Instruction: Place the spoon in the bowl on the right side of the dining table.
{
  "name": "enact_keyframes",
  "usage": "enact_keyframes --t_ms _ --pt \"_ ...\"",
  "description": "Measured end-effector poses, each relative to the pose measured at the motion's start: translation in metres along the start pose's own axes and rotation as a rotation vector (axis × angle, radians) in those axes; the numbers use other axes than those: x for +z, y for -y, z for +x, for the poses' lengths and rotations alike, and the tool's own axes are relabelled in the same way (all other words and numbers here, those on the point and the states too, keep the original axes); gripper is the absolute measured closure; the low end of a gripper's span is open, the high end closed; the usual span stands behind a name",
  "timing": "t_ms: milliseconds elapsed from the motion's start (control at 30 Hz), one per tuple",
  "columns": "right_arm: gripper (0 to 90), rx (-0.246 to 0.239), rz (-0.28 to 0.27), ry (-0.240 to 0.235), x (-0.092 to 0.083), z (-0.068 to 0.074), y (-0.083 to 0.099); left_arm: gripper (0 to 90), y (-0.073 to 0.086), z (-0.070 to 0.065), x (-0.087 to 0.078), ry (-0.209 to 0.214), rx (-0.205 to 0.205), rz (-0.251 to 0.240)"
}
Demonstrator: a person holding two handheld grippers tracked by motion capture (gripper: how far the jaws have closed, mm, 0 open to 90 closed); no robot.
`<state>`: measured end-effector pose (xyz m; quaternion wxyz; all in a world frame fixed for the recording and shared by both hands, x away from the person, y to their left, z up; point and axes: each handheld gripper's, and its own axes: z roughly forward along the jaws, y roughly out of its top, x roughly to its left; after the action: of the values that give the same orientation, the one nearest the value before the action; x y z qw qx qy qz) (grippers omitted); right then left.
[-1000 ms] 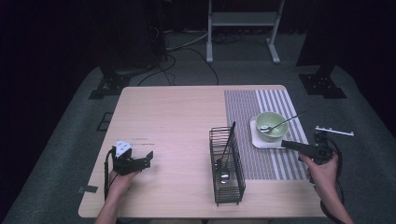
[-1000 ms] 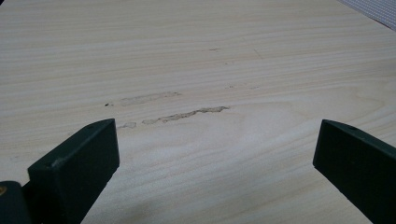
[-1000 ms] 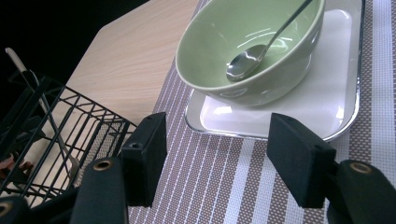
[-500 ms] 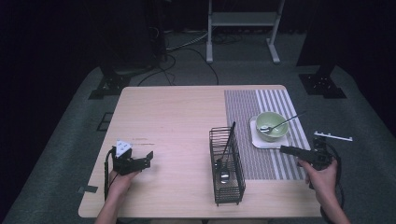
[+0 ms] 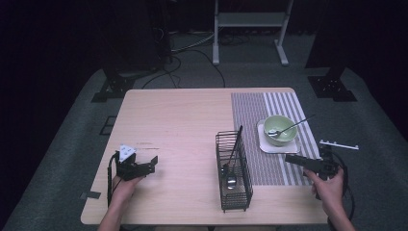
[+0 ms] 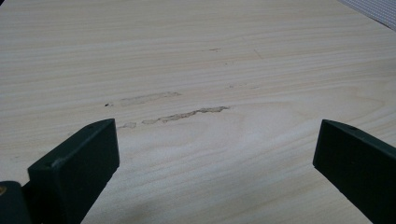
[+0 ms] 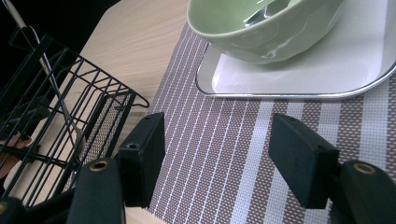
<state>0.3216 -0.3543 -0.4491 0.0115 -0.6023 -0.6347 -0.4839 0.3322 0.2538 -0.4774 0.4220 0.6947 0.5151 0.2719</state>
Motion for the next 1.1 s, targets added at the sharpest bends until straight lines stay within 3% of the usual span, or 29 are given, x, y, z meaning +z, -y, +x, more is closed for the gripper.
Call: enact_keyframes --t_ms 1100 --pt "34.6 -0.022 0.028 0.000 0.004 0.005 0.024 0.0 0.000 0.000 0.000 -0.001 0.002 0.001"
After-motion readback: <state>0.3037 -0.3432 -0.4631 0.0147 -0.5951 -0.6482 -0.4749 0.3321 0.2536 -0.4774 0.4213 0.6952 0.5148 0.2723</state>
